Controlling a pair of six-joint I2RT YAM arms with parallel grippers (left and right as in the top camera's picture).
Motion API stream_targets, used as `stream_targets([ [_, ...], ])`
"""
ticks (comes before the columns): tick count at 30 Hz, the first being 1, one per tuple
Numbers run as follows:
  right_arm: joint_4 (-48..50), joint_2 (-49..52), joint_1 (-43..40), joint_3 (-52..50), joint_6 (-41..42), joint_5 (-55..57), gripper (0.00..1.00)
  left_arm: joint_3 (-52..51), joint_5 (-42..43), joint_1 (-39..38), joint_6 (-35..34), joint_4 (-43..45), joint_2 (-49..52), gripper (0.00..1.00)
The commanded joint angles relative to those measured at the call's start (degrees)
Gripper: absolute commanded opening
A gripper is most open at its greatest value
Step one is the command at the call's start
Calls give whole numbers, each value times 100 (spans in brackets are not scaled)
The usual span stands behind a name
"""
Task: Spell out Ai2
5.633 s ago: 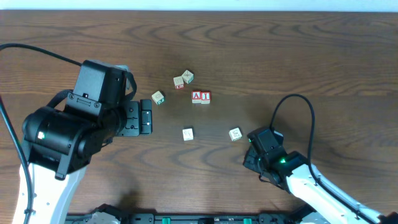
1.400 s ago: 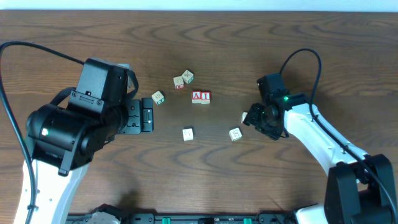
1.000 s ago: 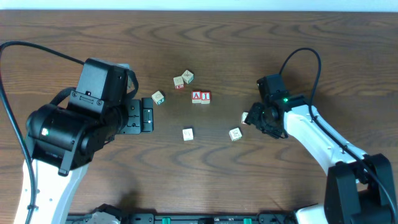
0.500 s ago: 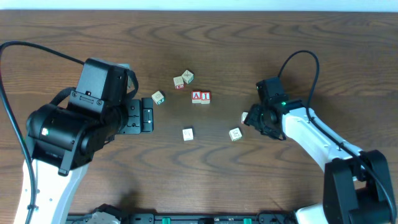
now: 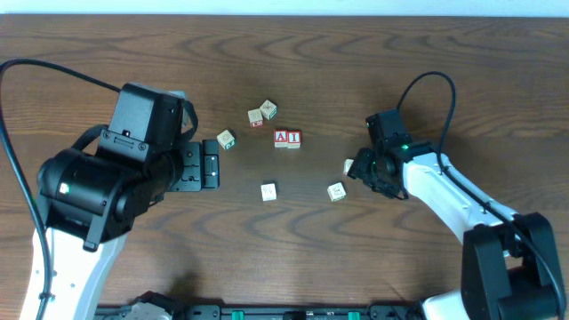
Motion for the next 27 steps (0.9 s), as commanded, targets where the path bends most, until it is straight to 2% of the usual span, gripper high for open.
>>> stream_targets([
  [1, -166, 302, 79, -424, 197, -116, 65, -44, -42, 2, -7, -9, 20, 95],
  [10, 122, 299, 79, -890, 271, -188, 66, -44, -42, 2, -7, -9, 20, 95],
  [19, 136, 299, 76, -935, 223, -146, 66, -44, -42, 2, -7, -26, 20, 95],
  [27, 365, 269, 76, -914, 76, -568, 64, -44, -42, 2, -7, -13, 20, 95],
])
